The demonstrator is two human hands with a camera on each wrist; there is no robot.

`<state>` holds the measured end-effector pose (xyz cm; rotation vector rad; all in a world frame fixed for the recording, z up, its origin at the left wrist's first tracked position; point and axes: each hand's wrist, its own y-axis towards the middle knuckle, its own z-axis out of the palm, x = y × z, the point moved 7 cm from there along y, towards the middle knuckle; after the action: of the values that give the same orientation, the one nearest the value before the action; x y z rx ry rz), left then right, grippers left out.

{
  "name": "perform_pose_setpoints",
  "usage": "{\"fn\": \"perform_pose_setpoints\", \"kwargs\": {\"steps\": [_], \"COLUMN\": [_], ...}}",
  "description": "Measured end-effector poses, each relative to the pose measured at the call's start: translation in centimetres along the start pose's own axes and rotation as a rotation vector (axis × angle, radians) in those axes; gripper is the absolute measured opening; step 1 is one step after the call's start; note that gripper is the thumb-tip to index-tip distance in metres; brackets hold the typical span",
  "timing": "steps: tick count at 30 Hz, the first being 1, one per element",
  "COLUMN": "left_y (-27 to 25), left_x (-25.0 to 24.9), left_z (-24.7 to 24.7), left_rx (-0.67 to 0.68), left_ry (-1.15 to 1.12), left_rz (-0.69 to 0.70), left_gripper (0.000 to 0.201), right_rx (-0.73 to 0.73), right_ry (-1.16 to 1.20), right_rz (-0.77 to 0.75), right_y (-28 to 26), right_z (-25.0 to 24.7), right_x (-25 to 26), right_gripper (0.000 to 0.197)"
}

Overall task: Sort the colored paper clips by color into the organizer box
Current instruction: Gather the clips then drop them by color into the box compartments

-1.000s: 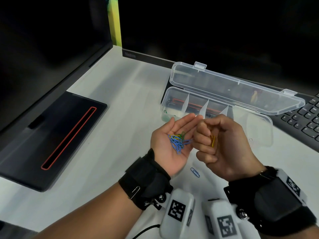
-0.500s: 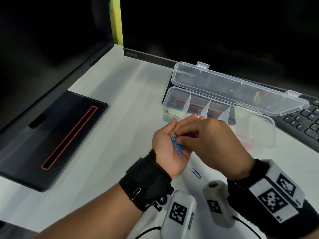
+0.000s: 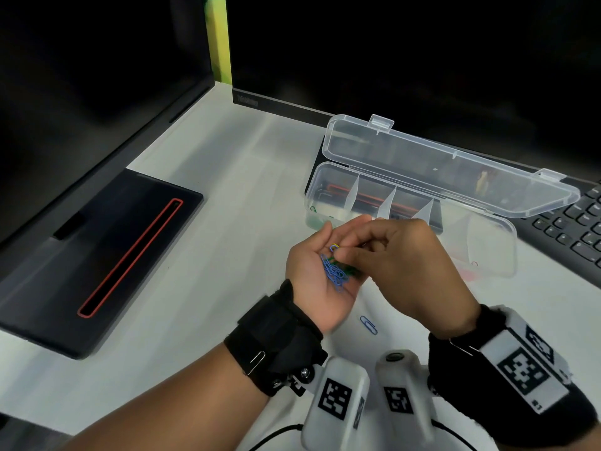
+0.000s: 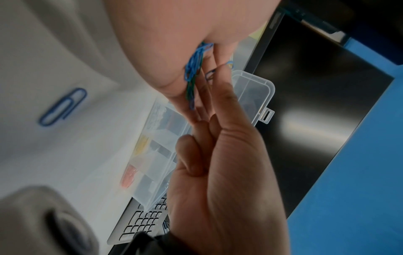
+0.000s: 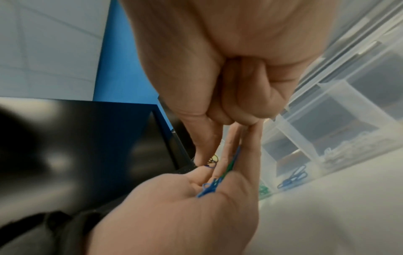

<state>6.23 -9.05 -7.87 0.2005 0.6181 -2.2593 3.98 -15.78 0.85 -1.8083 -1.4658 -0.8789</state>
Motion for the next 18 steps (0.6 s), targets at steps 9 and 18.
{"fn": "perform_pose_setpoints", "kwargs": {"steps": [9, 18], "left_y": [-0.2, -0.4], "left_x": [-0.2, -0.3], "left_z": [0.3, 0.4], "left_rx": [0.025, -0.001], "left_ry": [-0.008, -0.003], "left_rz": [-0.003, -0.001], "left_gripper": [0.047, 0.044], "right_rx": [-0.073, -0.075], "right_ry": [0.058, 0.054], "right_rz": [0.018, 0.011], "right_y": [0.1, -0.1], "right_z": [-0.4, -0.4], "right_x": [-1.0, -0.8], "right_gripper": [0.014, 0.013]}}
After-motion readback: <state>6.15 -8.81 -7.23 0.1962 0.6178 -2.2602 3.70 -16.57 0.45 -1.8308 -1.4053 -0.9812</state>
